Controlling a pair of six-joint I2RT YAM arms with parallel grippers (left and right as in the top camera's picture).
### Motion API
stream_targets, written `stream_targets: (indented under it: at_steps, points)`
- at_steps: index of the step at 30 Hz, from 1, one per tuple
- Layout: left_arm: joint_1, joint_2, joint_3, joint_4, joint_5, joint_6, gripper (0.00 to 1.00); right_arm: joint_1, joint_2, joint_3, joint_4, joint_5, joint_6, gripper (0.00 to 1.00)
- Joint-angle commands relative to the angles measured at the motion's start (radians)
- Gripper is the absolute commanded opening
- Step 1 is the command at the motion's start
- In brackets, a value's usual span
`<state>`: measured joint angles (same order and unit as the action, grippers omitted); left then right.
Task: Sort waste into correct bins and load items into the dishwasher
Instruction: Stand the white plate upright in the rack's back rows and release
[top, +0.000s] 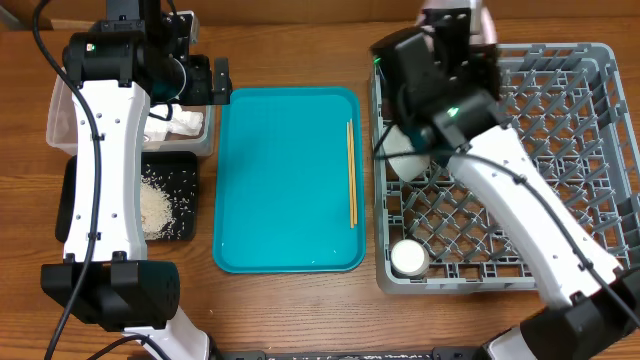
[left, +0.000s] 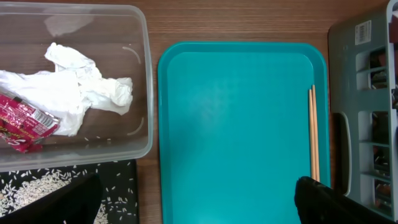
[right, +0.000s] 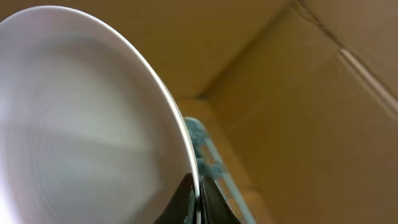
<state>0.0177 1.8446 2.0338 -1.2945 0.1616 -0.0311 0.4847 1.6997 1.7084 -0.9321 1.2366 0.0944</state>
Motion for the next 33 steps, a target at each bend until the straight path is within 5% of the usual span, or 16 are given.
stream_targets:
  at_steps: [1,21,29,31,33]
  points:
    - [0.003,0.006,0.016,0.000,0.008,-0.006,1.00,-0.080,0.027,-0.022,0.010,0.063,-0.077,0.04]
    - [0.003,0.006,0.016,0.000,0.008,-0.006,1.00,-0.150,0.135,-0.086,0.047,-0.177,-0.064,0.04]
    - [0.003,0.006,0.016,0.000,0.008,-0.006,1.00,-0.148,0.158,-0.086,-0.010,-0.287,0.041,0.14]
    - [0.003,0.006,0.016,0.000,0.008,-0.006,1.00,-0.148,0.158,-0.086,-0.009,-0.313,0.041,0.30]
    - [0.003,0.006,0.016,0.000,0.008,-0.006,1.00,-0.146,0.158,-0.085,-0.008,-0.344,0.042,0.61]
